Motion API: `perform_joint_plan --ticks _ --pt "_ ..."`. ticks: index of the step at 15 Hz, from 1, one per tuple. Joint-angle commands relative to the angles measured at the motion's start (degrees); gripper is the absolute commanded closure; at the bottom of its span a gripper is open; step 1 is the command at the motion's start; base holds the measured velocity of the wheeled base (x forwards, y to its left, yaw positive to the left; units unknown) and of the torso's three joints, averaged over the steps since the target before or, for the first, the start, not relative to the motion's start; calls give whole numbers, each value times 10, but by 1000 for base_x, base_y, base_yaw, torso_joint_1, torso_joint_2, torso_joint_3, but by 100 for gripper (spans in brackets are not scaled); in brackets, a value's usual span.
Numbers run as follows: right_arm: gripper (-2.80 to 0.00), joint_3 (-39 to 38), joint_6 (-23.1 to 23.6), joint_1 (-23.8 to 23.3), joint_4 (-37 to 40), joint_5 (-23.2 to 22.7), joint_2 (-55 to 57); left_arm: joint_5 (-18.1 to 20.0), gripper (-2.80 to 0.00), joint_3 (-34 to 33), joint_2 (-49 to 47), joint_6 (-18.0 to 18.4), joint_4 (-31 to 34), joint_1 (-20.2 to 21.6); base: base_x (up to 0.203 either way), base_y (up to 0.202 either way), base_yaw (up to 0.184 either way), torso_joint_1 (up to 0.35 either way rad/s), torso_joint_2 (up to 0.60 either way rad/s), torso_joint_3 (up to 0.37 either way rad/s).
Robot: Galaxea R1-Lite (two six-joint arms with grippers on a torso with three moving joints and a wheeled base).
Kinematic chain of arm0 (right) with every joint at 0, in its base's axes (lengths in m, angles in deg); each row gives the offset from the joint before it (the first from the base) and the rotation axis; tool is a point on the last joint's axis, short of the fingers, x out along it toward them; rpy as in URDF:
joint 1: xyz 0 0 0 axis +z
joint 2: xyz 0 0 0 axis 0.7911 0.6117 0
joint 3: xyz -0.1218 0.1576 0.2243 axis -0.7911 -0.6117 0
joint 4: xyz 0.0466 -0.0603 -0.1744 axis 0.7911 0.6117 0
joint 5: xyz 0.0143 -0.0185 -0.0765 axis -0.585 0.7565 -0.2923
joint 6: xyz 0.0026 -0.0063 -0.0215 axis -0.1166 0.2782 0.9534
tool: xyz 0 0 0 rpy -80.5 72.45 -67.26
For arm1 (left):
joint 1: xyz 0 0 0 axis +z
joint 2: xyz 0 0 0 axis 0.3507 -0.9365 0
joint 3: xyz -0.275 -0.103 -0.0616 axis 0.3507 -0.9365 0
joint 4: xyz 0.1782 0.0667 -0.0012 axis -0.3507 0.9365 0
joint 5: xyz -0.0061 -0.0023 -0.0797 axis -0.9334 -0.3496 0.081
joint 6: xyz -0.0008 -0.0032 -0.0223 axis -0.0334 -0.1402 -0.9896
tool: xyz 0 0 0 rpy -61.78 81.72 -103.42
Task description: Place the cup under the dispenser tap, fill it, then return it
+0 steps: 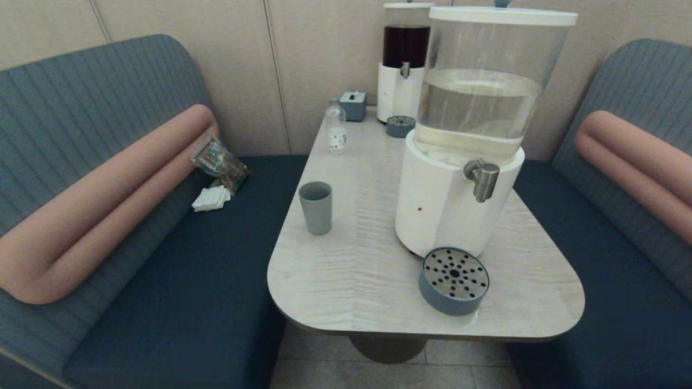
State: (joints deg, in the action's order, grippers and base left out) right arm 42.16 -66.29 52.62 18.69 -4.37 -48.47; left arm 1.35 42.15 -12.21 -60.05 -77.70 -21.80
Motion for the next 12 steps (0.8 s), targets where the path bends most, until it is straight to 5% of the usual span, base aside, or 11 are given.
perform_joint_plan --ticks 1,5,12 --pt "0 1 0 0 0 0 1 -36 0 -62 5 10 1 0 0 0 0 0 0 0" --pt "0 0 0 0 0 0 1 -79 0 -63 5 8 76 0 0 0 0 0 0 0" --pt "0 0 0 0 0 0 1 -59 0 -66 5 39 72 0 0 0 0 0 0 0"
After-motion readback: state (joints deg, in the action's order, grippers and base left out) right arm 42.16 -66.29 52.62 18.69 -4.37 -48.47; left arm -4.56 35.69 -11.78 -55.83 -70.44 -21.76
